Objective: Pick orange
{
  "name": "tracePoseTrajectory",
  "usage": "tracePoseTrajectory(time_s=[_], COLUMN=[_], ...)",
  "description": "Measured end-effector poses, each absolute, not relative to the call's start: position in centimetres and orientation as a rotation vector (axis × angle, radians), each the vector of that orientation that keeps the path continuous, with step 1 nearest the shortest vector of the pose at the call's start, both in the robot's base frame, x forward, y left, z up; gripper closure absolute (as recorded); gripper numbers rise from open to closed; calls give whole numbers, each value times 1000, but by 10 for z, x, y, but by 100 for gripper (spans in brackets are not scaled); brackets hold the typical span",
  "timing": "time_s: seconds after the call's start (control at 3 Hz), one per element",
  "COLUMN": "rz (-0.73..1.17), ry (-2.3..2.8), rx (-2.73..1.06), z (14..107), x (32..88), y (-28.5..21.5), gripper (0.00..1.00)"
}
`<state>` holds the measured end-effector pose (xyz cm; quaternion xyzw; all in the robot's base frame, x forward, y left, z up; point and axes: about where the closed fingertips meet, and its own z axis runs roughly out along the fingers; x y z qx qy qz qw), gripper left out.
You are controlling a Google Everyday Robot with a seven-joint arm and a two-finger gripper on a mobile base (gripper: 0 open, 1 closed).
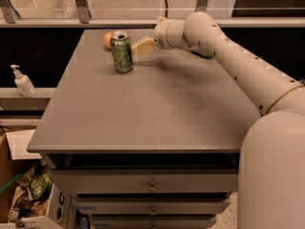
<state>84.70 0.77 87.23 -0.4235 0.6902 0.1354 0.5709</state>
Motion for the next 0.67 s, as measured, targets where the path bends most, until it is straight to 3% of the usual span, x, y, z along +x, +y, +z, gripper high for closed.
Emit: tracePoseTrajectory(time_s=[0.67], rz=[391], ry=[1573], rx=[-979], z=[891], x=[867], y=[60], gripper=[0])
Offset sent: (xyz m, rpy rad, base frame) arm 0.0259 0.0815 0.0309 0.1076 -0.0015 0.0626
